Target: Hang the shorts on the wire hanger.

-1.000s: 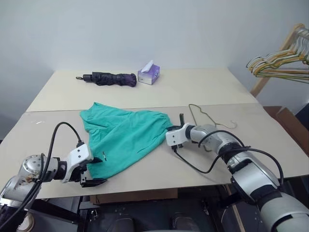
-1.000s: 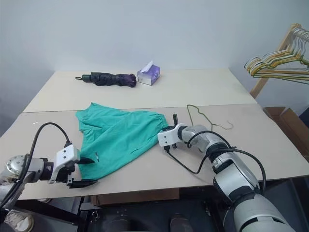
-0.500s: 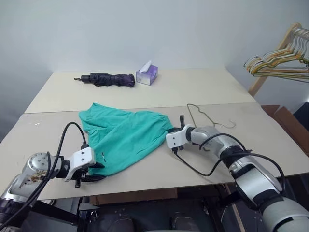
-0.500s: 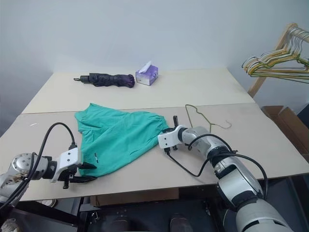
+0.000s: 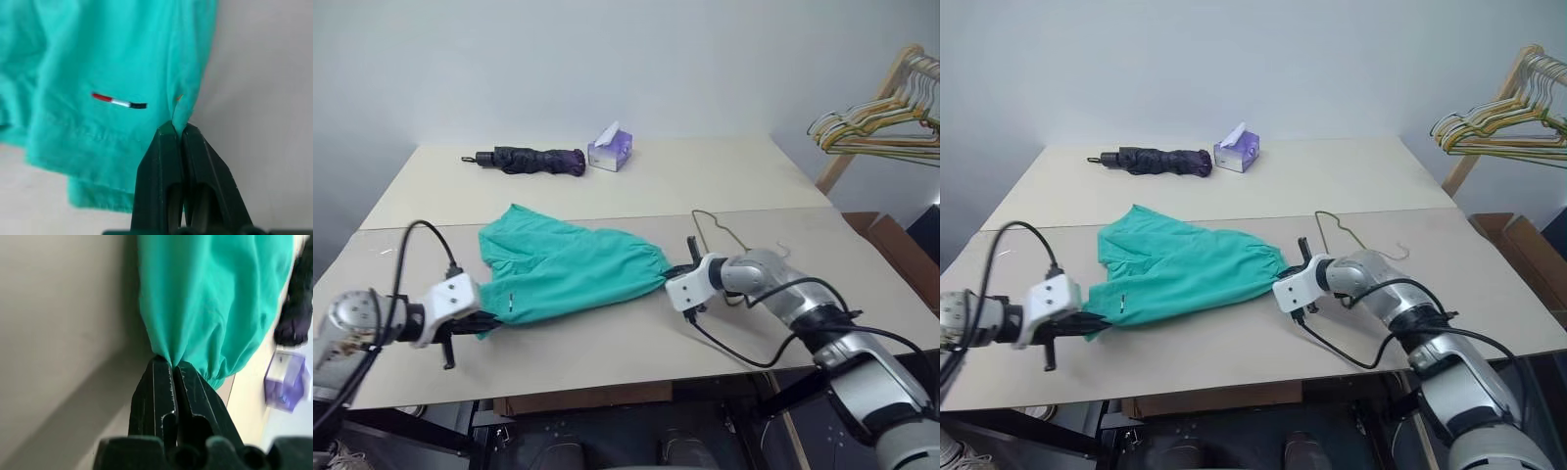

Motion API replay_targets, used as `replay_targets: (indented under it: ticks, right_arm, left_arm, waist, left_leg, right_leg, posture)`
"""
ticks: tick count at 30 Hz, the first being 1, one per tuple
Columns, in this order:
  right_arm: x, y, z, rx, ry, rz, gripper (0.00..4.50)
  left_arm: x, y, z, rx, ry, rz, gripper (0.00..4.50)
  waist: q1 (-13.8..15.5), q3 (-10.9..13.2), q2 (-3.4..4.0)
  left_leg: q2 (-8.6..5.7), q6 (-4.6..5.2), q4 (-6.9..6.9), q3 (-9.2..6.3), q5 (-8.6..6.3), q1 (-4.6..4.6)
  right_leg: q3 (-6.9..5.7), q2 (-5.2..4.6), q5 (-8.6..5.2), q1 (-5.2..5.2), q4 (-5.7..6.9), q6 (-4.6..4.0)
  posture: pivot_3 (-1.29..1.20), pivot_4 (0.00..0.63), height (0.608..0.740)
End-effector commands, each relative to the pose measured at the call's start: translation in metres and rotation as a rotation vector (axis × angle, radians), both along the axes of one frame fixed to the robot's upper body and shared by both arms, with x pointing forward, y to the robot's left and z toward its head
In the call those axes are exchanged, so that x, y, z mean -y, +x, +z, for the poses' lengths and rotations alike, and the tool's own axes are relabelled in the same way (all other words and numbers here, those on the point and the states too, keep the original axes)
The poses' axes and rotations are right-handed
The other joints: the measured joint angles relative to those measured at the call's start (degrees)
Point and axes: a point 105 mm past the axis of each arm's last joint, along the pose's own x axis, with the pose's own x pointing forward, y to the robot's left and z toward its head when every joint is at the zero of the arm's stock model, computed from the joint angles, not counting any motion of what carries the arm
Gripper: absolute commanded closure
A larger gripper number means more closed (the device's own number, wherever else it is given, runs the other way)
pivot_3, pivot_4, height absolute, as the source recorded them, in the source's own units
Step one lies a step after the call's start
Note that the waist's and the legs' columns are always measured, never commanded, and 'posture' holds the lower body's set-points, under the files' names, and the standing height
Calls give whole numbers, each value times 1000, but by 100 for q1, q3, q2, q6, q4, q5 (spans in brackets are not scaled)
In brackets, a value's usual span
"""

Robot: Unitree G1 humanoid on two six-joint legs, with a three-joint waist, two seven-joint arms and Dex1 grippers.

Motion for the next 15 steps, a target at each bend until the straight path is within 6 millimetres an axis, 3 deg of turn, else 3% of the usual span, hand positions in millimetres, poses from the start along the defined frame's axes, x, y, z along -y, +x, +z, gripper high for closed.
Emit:
replay_targets:
  ticks: [1,6,9,13,15]
  right_arm:
    - [2,-28,19,-83,-5,69,4500]
    - [-4,-67,23,-260,22,145,4500]
    - [-6,-75,27,-343,56,132,4500]
    - [-2,-53,45,-390,92,-26,4500]
    - [-4,-21,66,-357,193,-167,4500]
  left_arm:
    - [4,-15,19,-21,27,-64,4456]
    - [3,-35,17,-103,106,-121,4456]
    - [1,-34,18,-104,140,-127,4456]
    - [8,1,35,81,134,-99,4456]
    - [14,40,58,270,91,-2,4456]
  waist:
    - [17,0,1]
    - [88,2,1]
    - [115,3,1]
    - [191,6,-1]
    - [240,7,1]
  left_leg:
    - [0,0,0,0,0,0]
    - [4,1,0,6,0,18]
    - [4,0,0,8,0,26]
    - [4,0,3,10,0,18]
    - [3,-1,5,10,0,18]
  right_leg:
    - [0,0,-1,0,-1,0]
    - [0,1,-6,7,6,-4]
    - [0,1,-12,13,6,0]
    - [-3,1,-12,9,5,0]
    - [-3,1,-11,9,6,0]
  posture:
    - [97,0,740]
    - [93,0,740]
    - [91,0,740]
    - [87,0,740]
    - [89,0,740]
